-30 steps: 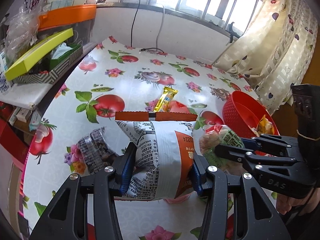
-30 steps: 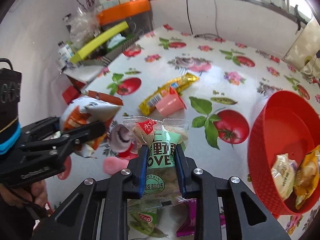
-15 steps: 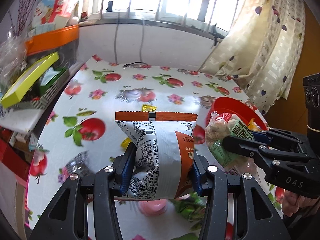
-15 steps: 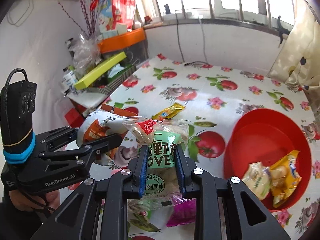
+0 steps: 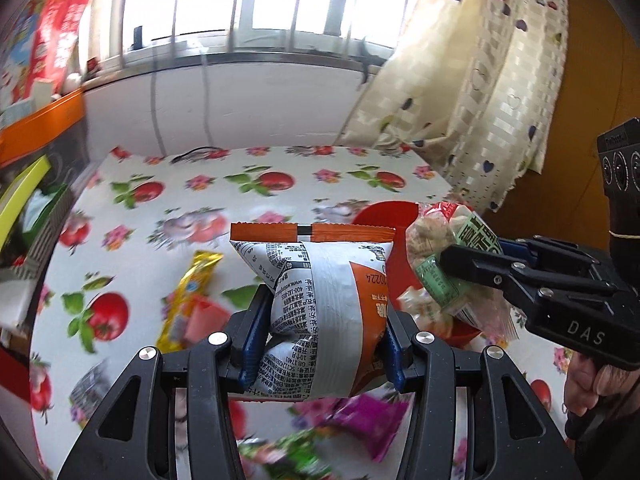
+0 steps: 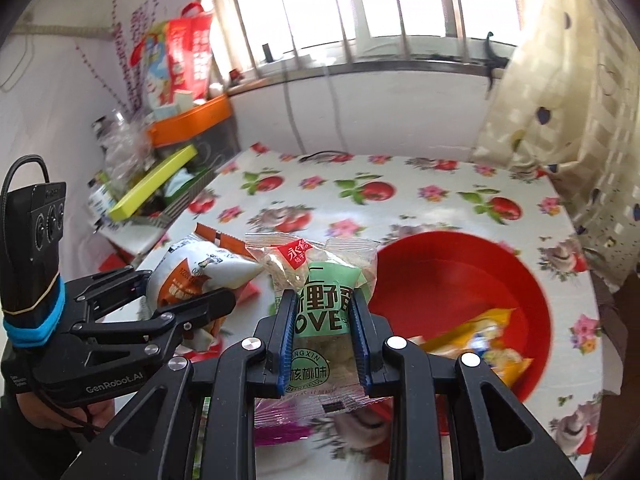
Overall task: Organize snacks
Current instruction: 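Carry the white printed bag and bread bag together over the red basket, then open both tools to drop the two bags into the red basket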
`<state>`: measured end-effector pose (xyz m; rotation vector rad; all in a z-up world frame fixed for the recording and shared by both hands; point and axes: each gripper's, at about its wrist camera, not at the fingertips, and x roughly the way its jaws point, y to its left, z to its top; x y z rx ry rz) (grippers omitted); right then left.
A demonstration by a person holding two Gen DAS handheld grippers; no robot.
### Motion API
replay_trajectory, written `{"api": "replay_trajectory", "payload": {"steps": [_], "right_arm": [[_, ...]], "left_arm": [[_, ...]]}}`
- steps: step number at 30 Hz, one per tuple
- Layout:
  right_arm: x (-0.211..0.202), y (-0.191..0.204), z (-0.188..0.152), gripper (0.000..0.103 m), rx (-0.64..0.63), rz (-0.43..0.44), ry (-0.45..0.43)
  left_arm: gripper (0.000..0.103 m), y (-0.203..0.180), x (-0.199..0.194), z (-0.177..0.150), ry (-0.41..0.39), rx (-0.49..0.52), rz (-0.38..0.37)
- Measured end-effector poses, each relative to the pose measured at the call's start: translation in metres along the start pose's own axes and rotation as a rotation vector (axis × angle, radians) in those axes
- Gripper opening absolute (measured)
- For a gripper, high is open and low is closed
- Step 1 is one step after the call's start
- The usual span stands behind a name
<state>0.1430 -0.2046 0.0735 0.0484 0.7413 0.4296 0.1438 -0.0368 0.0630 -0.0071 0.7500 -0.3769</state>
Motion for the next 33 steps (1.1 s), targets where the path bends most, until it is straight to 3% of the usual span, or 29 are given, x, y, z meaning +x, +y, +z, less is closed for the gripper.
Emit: {"api": "replay_trajectory", "payload": {"steps": [8,15,26,33], "right_arm": [[-0.006,-0.048,0.007,0.023,0.040,-0.096,-0.016],[0.006,-0.085,0.010,0.024,0.061,-0.176,0.005],[0.042,-0.115,0.004,0.025,0.085,-0.197,0.093],[0.041,-0.118,0.008,0.031,0.089,-0.168,0.067]], "left_arm": [[0.049,-0.028,0.031,0.021,0.010,0.041,-0.052],[0.050,-0.048,0.075,0.029,0.076,0.060,-0.108],[0.050,-0.057,0.124,0.023,0.176,0.061,-0.131],[0.053,-0.062,0.130,0.022,0.187,0.065,-0.147]]}}
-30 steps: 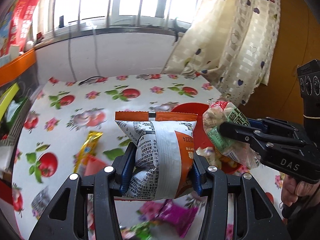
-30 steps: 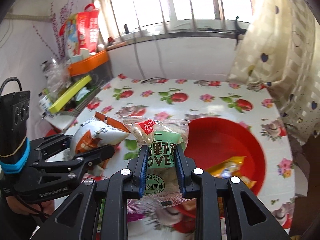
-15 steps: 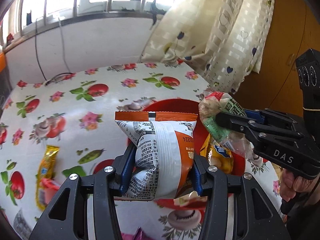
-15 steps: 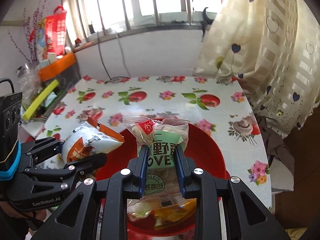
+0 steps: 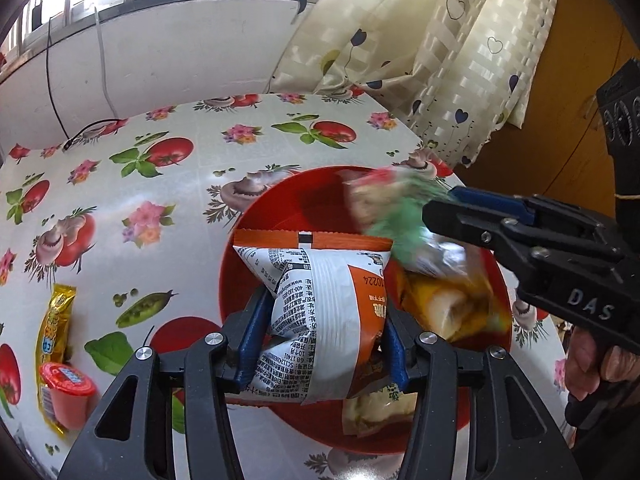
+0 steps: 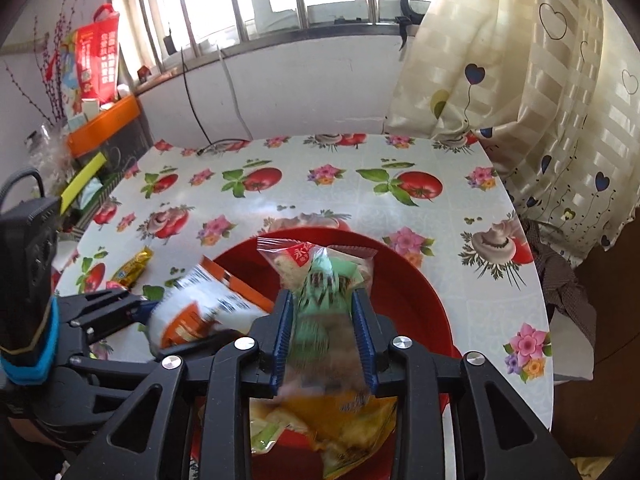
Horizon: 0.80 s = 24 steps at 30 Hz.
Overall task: Organize snacks
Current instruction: 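Open both tools to drop the two bags into the red basket, then withdraw both tools from the basket toward the remaining snacks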
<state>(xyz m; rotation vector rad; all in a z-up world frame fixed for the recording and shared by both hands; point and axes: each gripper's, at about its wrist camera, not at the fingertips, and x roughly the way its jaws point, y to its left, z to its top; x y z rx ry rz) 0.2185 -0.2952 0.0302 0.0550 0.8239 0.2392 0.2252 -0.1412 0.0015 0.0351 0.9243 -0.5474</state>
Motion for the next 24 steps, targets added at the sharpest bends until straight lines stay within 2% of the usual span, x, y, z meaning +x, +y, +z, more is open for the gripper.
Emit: {"api": "replay_trajectory", "payload": {"steps": [5,13,19,24], "right_arm": [[-0.011,0.000,-0.002,0.032,0.005,-0.002,-0.024],[-0.039,0.010,-0.019,0.034,0.002,-0.010,-0.051],[-0.059,0.026,-0.037,0.038,-0.007,0.001,-0.053],[-0.073,0.049,-0.053,0.044,-0.032,0.026,-0.055]], "left_arm": [[0.056,-0.004,-0.009,0.001,-0.031,0.005,-0.006],[0.058,-0.010,-0.035,-0.004,-0.069,0.009,0.034],[0.058,-0.017,-0.063,-0.020,-0.093,0.004,0.083],[0.058,-0.016,-0.084,-0.039,-0.098,0.000,0.117]]}}
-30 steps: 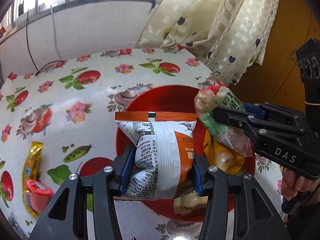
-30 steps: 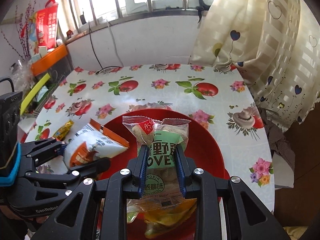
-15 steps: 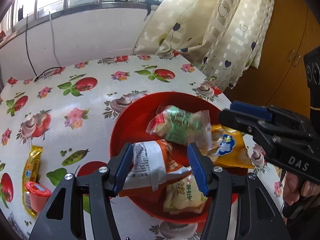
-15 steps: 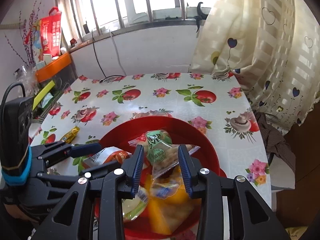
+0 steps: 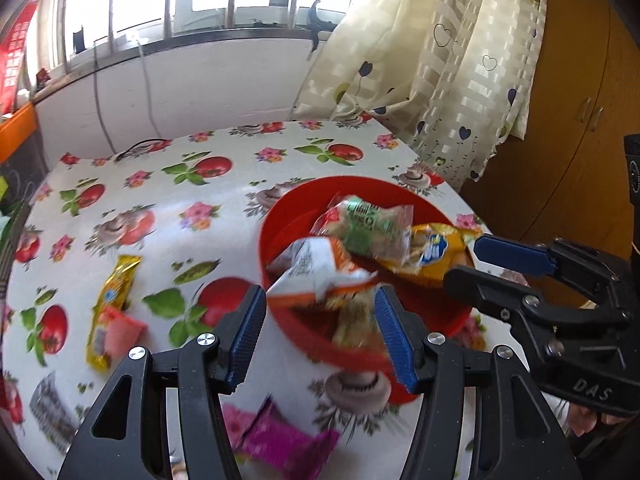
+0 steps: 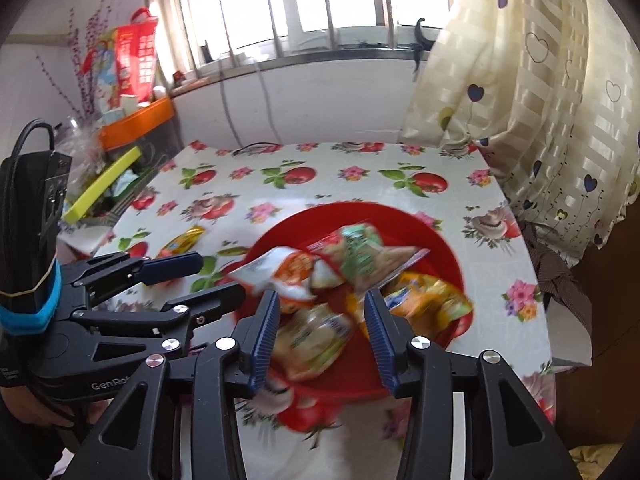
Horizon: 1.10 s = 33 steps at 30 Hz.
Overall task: Organize snacks
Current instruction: 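Withdraw both tools from the basket toward the remaining snacks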
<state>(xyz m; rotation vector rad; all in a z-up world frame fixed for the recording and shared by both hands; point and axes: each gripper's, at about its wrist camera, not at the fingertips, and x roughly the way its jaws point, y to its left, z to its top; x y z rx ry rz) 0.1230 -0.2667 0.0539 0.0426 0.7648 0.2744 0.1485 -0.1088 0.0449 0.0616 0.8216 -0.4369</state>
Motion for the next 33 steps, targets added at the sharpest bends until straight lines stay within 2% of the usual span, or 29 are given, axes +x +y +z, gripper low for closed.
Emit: {"api": "replay_trajectory", "payload": {"steps": [4,6,11,17,33], "right_arm": [[-0.011,0.020,-0.012,0.047,-0.011,0.021,-0.008],[-0.014,0.028,-0.017,0.051,-0.011,0.045,-0.003],[-0.021,0.047,-0.031,0.053,-0.019,0.079,0.013],[-0.026,0.076,-0.047,0.056,-0.056,0.120,0.037],[-0.039,0.123,-0.067,0.057,-0.109,0.057,0.060]], "left_arm": [[0.058,0.005,-0.016,-0.015,-0.004,-0.011,0.019],[0.058,0.008,-0.025,-0.024,-0.005,-0.015,0.026],[0.058,0.019,-0.046,-0.049,-0.021,-0.035,0.056],[0.058,0.031,-0.061,-0.076,-0.019,-0.063,0.058],[0.058,0.052,-0.093,-0.110,-0.050,-0.094,0.053]]}}
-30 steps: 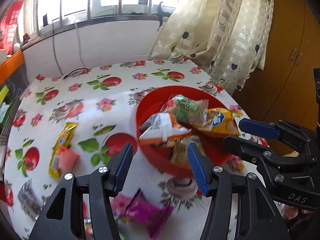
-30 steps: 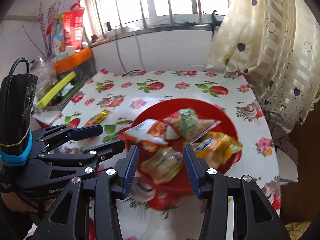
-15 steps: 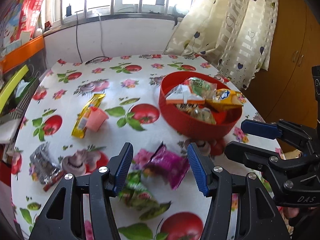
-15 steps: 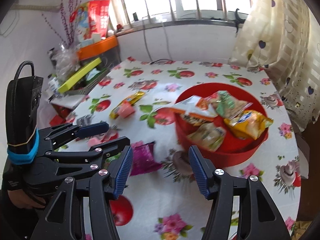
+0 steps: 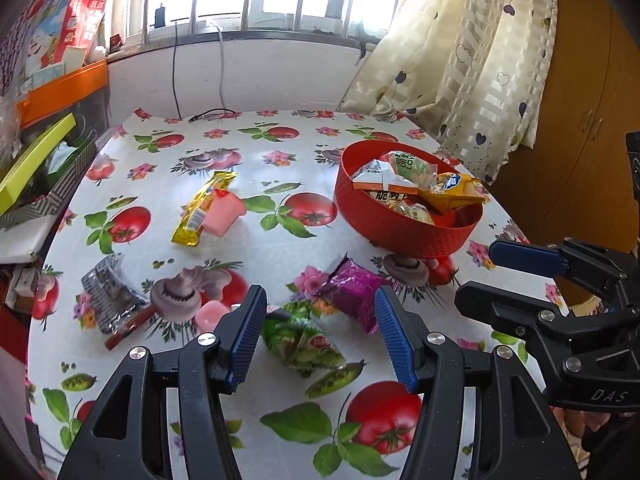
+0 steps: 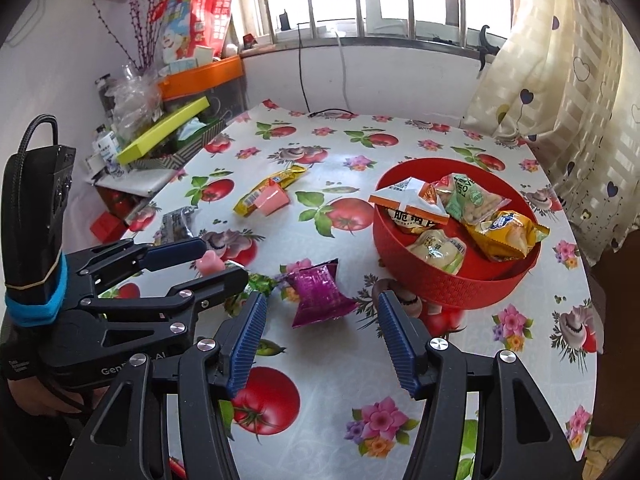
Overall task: Organize snacks
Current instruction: 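Withdraw both tools from the basket toward the remaining snacks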
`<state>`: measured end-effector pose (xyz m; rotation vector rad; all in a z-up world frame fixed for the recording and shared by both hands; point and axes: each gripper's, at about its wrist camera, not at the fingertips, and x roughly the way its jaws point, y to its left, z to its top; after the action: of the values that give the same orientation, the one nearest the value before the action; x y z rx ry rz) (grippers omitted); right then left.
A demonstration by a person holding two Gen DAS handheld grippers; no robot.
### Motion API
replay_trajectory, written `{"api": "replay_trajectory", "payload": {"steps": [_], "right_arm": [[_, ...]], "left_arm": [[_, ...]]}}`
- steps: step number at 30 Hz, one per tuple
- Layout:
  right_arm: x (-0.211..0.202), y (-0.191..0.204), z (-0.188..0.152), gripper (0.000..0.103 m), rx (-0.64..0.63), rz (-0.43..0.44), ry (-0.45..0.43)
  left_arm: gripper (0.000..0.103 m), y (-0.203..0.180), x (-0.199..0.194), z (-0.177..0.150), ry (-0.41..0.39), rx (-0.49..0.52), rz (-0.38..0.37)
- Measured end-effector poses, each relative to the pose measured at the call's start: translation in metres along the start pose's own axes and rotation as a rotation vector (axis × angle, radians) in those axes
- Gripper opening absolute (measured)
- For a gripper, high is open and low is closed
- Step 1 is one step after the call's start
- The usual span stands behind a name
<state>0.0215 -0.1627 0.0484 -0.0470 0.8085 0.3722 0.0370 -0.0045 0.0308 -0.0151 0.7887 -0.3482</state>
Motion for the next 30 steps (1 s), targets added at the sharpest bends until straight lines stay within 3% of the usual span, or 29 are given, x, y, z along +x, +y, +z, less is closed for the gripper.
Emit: {"api": "replay_trajectory", "payload": {"steps": [20,30], "right_arm": [[0.018,0.010,0.001,0.057,-0.048,0.048,0.021],[0.037,0.005,-0.002,0.056,-0.033,0.065,0.056]], "left_arm": [[0.056,0.023,0.002,-0.003,-0.014,-0.048,0.028],[0.056,0.058,0.007,-0.013,0.036,-0.087,0.070]]}}
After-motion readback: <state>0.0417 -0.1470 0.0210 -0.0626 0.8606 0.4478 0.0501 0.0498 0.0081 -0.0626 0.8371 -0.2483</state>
